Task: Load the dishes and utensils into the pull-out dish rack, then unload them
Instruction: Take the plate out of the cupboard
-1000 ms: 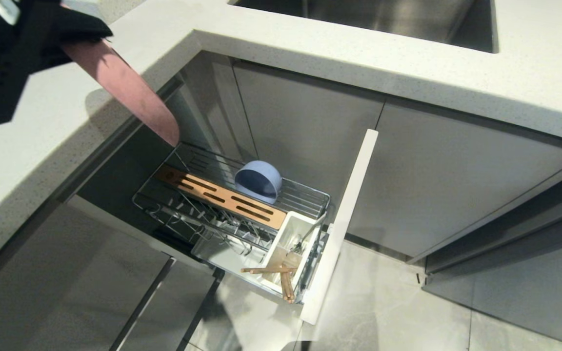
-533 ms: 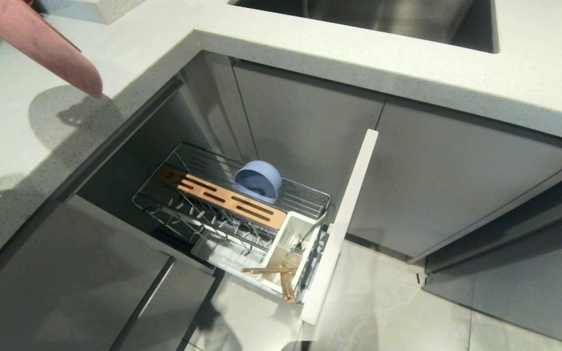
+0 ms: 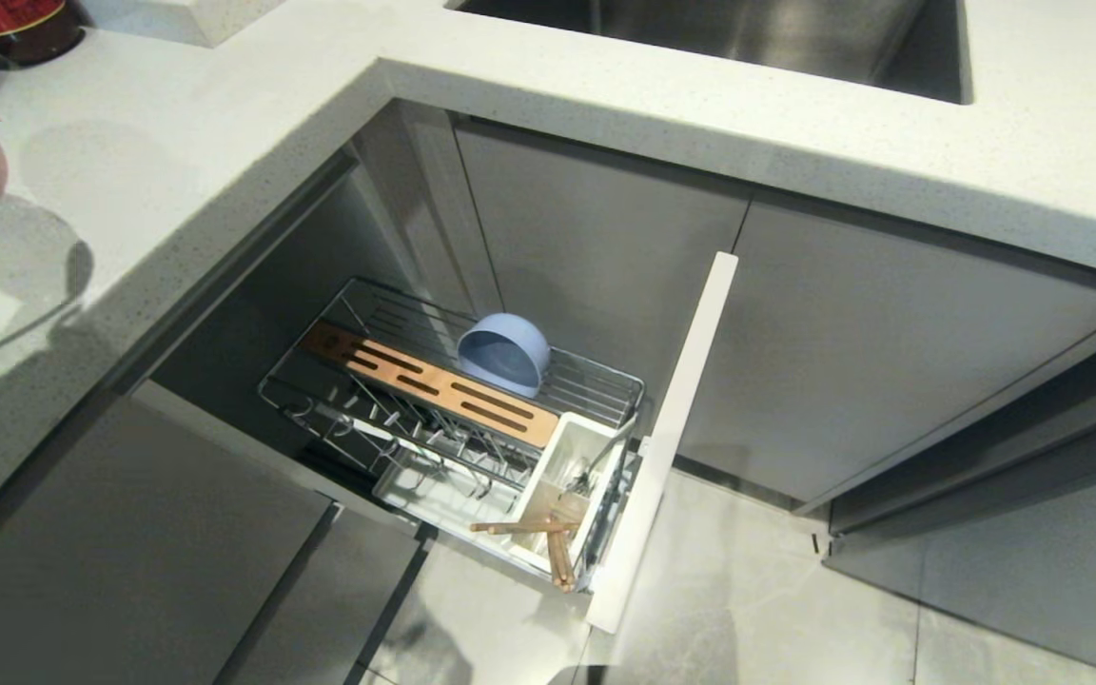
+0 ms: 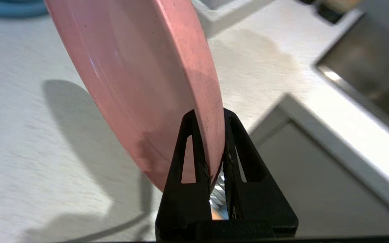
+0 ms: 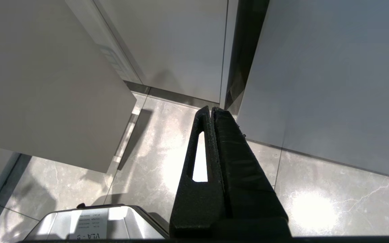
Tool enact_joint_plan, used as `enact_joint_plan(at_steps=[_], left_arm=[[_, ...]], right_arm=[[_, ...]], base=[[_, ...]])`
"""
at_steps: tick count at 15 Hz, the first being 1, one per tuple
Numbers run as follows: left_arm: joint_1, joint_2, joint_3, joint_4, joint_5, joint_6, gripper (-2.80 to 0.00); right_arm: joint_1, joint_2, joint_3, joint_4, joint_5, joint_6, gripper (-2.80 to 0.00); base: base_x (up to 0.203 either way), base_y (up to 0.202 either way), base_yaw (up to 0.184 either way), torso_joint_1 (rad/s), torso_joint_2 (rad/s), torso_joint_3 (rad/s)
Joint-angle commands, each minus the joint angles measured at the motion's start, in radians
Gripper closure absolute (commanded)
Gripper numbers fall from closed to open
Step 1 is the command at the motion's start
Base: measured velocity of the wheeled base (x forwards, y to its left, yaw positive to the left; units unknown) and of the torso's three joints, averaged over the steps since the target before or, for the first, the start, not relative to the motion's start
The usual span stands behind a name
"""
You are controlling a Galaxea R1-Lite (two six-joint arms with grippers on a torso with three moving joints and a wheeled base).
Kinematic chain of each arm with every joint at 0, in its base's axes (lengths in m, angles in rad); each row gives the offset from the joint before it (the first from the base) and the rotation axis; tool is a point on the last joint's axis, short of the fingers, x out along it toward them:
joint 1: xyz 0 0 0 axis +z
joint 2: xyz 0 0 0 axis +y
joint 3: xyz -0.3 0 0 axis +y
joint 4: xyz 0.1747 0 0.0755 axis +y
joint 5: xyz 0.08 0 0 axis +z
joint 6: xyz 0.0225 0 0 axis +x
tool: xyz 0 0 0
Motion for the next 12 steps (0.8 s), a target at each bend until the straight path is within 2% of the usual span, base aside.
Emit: enact_joint_plan(at_steps=[1,3,6,10,12], left_arm=[[0.089,0.064,-0.070,0.057,0.004,0.045,0.00],[0.118,0.118,-0.164,0.168,0.008,0.079,0.00],[0.129,0.210,-0.309,0.443,0.034,0.141,0.00],[0.130,0.325,-0.458,0.746,0.171,0.161,0.00],[0.130,0.366,-0.501,0.869,0.207,0.157,0.00]], right_arm=[[0.000,-0.004,0.000,0.000,0.000,0.001,0.00],[0.000,-0.004,0.000,0.000,0.000,0.001,0.00],[0.000,-0.004,0.000,0.000,0.000,0.001,0.00],[0.000,-0.004,0.000,0.000,0.000,0.001,0.00],[0.000,-0.004,0.000,0.000,0.000,0.001,0.00]], base=[[0.000,0.000,0.000,0.000,0.00,0.000],[0.000,0.000,0.000,0.000,0.00,0.000],[0.000,0.000,0.000,0.000,0.00,0.000],[0.000,0.000,0.000,0.000,0.00,0.000],[0.000,0.000,0.000,0.000,0.00,0.000]])
